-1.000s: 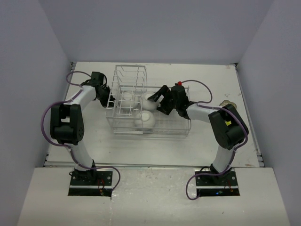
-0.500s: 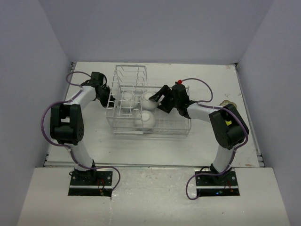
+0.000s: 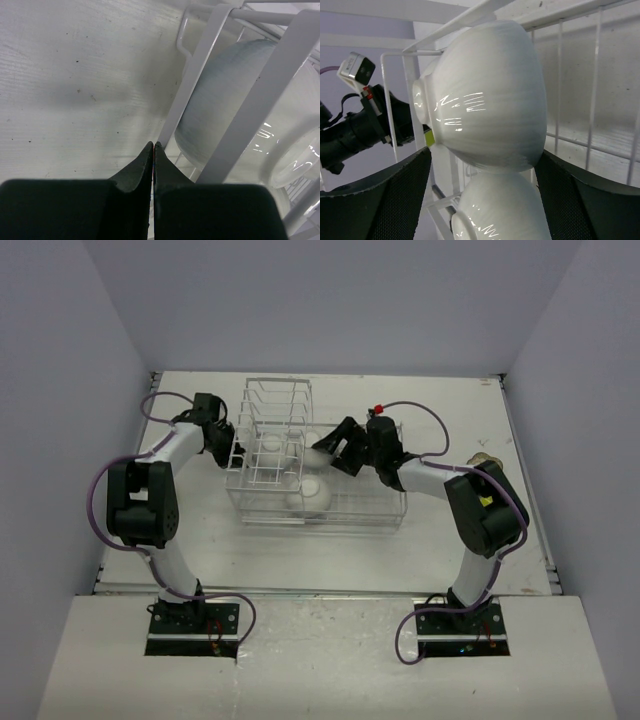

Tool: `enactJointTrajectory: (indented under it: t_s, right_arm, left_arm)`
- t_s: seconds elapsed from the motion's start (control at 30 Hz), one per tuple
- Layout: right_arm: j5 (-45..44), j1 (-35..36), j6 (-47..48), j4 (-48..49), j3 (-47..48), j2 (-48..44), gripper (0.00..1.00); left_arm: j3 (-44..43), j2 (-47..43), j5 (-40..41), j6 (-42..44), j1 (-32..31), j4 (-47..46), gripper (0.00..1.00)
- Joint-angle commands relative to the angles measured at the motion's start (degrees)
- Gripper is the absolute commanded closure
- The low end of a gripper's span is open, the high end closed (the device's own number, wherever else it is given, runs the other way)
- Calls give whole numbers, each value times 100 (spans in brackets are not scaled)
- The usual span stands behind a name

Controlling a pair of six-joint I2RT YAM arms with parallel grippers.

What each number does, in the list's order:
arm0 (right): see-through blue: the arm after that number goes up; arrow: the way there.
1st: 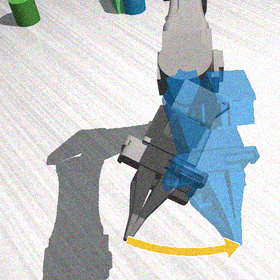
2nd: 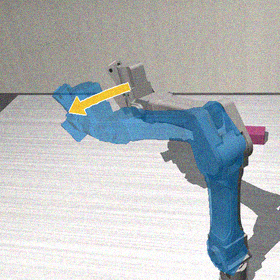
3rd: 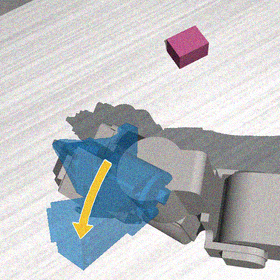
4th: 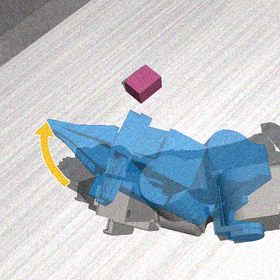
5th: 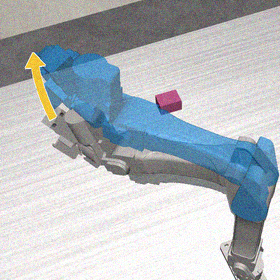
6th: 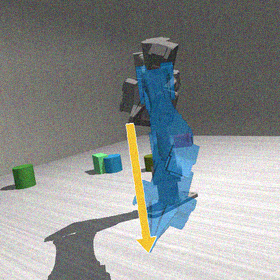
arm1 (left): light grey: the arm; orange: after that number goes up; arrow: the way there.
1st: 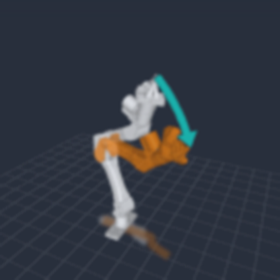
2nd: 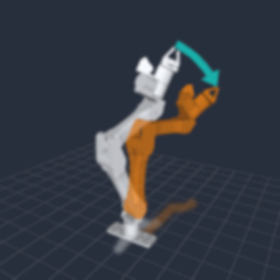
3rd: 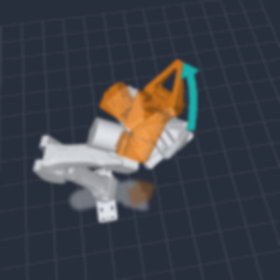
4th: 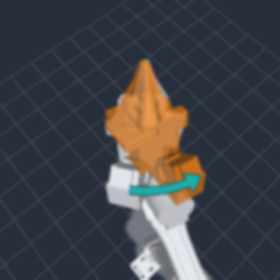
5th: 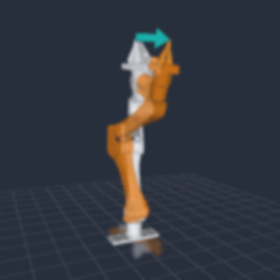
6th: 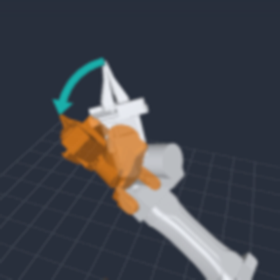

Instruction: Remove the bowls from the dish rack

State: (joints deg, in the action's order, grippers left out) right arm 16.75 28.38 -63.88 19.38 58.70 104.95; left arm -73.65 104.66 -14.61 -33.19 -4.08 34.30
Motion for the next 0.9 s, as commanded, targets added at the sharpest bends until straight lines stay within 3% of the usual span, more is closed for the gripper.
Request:
enactJointTrajectory:
  t_s: [0.0, 0.57, 0.63, 0.87]
  right_arm:
    - [320, 62, -45, 936, 81, -308, 18]
    - [381, 10, -63, 1138, -43, -159, 18]
    - [425, 10, -116, 1261, -16, -28, 26]
    - [513, -26, -274, 1674, 71, 324, 36]
  left_arm:
    - [184, 116, -112, 164, -137, 67, 100]
    - [167, 133, -103, 190, -172, 94, 100]
    - [158, 133, -86, 199, -172, 120, 100]
    - [96, 151, -24, 234, -181, 182, 100]
